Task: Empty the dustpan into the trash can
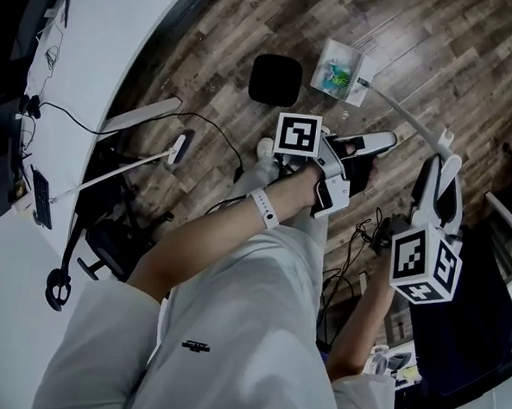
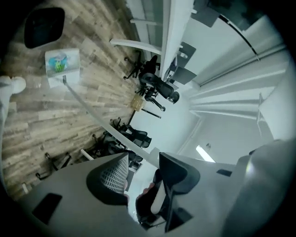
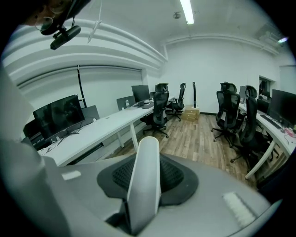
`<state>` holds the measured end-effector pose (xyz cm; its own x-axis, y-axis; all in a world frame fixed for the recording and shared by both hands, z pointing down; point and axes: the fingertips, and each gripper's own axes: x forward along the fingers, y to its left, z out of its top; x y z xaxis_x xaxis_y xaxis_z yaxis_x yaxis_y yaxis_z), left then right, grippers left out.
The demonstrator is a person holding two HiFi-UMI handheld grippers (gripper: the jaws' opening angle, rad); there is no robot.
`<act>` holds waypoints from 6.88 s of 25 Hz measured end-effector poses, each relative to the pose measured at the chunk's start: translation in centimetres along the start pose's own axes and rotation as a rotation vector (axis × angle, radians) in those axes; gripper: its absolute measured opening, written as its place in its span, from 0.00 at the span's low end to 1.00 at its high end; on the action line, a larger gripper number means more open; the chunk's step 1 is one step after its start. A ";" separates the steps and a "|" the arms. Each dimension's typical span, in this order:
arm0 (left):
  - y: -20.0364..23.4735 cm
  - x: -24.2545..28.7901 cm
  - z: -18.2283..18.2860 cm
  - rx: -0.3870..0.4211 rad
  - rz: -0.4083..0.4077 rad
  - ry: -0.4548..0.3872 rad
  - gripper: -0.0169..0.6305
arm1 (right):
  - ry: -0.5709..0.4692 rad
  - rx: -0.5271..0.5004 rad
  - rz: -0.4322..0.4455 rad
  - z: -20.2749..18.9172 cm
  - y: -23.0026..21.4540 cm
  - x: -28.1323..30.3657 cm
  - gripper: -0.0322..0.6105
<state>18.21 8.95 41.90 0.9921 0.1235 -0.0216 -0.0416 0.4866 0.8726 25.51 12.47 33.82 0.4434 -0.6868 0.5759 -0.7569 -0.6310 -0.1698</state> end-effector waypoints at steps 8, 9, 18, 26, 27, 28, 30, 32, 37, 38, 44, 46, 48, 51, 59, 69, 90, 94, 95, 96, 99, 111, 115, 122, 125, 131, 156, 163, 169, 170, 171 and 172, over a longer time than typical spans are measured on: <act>3.6 6.0 0.4 -0.181 -0.006 0.013 0.40 | -0.025 0.007 -0.013 0.5 -0.3 -1.2 0.25; 3.8 6.3 0.4 -0.199 -0.004 0.014 0.40 | -0.026 0.007 -0.016 0.6 -0.1 -1.6 0.25; 4.3 8.8 -0.7 -0.325 -0.005 0.058 0.34 | -0.054 0.020 -0.029 0.5 0.6 -3.9 0.25; 3.6 8.6 -1.8 -0.415 -0.025 0.077 0.27 | -0.099 -0.024 -0.035 0.7 1.0 -5.6 0.25; 3.3 8.6 -1.8 -0.412 -0.026 0.079 0.27 | -0.107 -0.030 -0.032 0.8 1.2 -5.7 0.25; 3.1 8.5 -1.7 -0.407 -0.028 0.080 0.27 | -0.114 -0.034 -0.030 0.9 1.3 -5.8 0.25; 2.5 8.4 -1.8 -0.396 -0.036 0.079 0.27 | -0.128 -0.042 -0.025 1.1 1.6 -6.2 0.25; 2.1 8.3 -2.0 -0.380 -0.042 0.078 0.27 | -0.142 -0.048 -0.013 1.1 1.8 -6.6 0.25; 1.3 7.7 -2.4 -0.335 -0.042 0.072 0.27 | -0.165 -0.057 0.025 1.3 2.1 -7.7 0.25; 0.9 7.4 -2.8 -0.326 -0.044 0.071 0.27 | -0.169 -0.059 0.033 1.4 2.2 -8.3 0.25; -1.6 4.7 -4.9 -0.288 -0.091 0.056 0.27 | -0.198 -0.094 0.089 1.9 4.3 -12.0 0.25; -3.3 2.7 -6.4 -0.283 -0.118 0.054 0.27 | -0.214 -0.119 0.113 2.1 6.1 -14.4 0.25; -4.2 1.1 -6.9 -0.279 -0.130 0.043 0.26 | -0.223 -0.136 0.139 2.0 7.5 -15.7 0.25; -5.1 -0.4 -7.2 -0.276 -0.147 0.027 0.26 | -0.230 -0.165 0.175 2.0 8.7 -16.7 0.25; -6.5 -4.5 -7.4 -0.273 -0.183 -0.008 0.25 | -0.236 -0.224 0.272 1.0 12.1 -18.9 0.25; -8.0 -9.6 -7.1 -0.266 -0.260 -0.027 0.25 | -0.251 -0.383 0.362 -0.2 17.3 -20.7 0.25; -7.2 -16.7 -6.2 -0.280 -0.382 -0.052 0.25 | -0.282 -0.702 0.464 -6.2 23.8 -22.7 0.25; -6.6 -18.1 -5.7 -0.281 -0.388 -0.067 0.25 | -0.290 -0.743 0.488 -7.1 25.8 -22.7 0.25; -6.5 -18.4 -5.7 -0.282 -0.393 -0.069 0.25 | -0.287 -0.752 0.492 -7.4 25.9 -22.8 0.25; -6.4 -18.7 -5.6 -0.283 -0.398 -0.071 0.24 | -0.285 -0.760 0.497 -7.7 26.1 -22.8 0.25; -6.2 -19.5 -5.2 -0.288 -0.412 -0.074 0.24 | -0.284 -0.775 0.517 -8.2 26.7 -22.7 0.25; -5.4 -22.2 -4.3 -0.276 -0.439 -0.045 0.24 | -0.271 -0.863 0.570 -10.5 28.5 -22.7 0.25; -5.6 -23.0 -4.6 -0.276 -0.470 -0.036 0.24 | -0.268 -0.897 0.593 -11.0 29.2 -23.3 0.25; -5.5 -23.7 -4.7 -0.282 -0.491 -0.057 0.24 | -0.261 -0.913 0.615 -11.2 29.5 -23.5 0.25; -5.6 -23.6 -4.4 -0.288 -0.500 -0.055 0.24 | -0.261 -0.909 0.620 -10.8 29.8 -23.1 0.25; -6.0 -23.6 -4.3 -0.291 -0.516 -0.046 0.23 | -0.265 -0.956 0.641 -10.9 29.6 -23.3 0.25; -9.4 -21.4 -7.7 -0.229 -0.490 0.092 0.23 | -0.319 -0.907 0.551 -7.5 28.5 -26.1 0.25; -9.5 -19.2 -9.7 -0.237 -0.438 0.161 0.24 | -0.314 -0.773 0.468 -6.0 26.8 -26.9 0.25; -9.5 -16.2 -11.1 -0.254 -0.376 0.215 0.23 | -0.306 -0.576 0.404 -4.2 23.7 -27.2 0.25; -9.4 -15.6 -11.3 -0.258 -0.362 0.220 0.23 | -0.292 -0.543 0.381 -4.0 22.8 -27.1 0.25; -9.2 -15.0 -11.5 -0.260 -0.345 0.226 0.23 | -0.283 -0.506 0.359 -3.7 22.0 -27.0 0.25; -9.1 -14.3 -11.8 -0.261 -0.328 0.232 0.23 | -0.278 -0.469 0.339 -3.3 21.2 -26.9 0.25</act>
<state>3.03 12.94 28.57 0.9065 0.1023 -0.4096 0.2115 0.7296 0.6503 -4.07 18.73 17.41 0.2029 -0.9282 0.3118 -0.9786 -0.1810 0.0977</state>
